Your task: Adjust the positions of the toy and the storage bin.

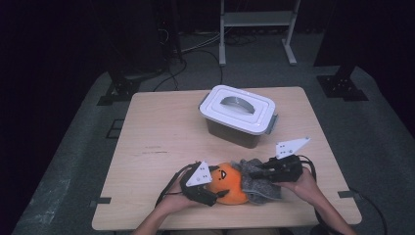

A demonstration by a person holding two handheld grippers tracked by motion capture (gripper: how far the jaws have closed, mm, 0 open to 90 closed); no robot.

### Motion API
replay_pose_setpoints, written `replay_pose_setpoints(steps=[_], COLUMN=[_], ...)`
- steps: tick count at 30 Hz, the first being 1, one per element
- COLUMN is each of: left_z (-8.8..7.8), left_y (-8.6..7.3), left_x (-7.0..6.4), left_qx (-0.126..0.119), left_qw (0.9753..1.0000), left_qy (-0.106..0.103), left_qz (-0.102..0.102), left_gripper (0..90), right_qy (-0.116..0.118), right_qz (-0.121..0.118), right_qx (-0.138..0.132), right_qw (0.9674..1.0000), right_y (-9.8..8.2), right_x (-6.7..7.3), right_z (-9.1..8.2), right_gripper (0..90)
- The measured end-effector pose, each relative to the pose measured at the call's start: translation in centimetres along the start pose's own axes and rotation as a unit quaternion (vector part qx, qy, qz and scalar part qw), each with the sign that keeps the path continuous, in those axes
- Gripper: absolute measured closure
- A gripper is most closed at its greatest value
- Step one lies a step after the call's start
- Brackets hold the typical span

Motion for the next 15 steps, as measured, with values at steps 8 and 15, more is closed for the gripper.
replay_pose_setpoints(steps=[8,15], left_z=[-0.2,-0.2], left_y=[-0.2,-0.1], left_x=[-0.1,-0.2], left_qx=[-0.003,0.001], left_qw=[1.0000,1.0000], left_qy=[-0.005,-0.006], left_qz=[-0.004,-0.002], left_gripper=[17.5,14.3], right_qy=[-0.039,-0.100], right_qz=[0.017,0.040], right_qx=[-0.002,0.007], right_qw=[0.9991,0.9942], right_y=[-1.6,-3.6], right_x=[-0.4,-2.2], right_z=[-3.8,-7.3], right_gripper=[75.4,75.0])
Point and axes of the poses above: each handheld gripper's, and its own axes: z roughly forward along the jaws, y roughly out of its top, x roughly to its left, the point moved 6 cm from there along z, roughly forward along the jaws
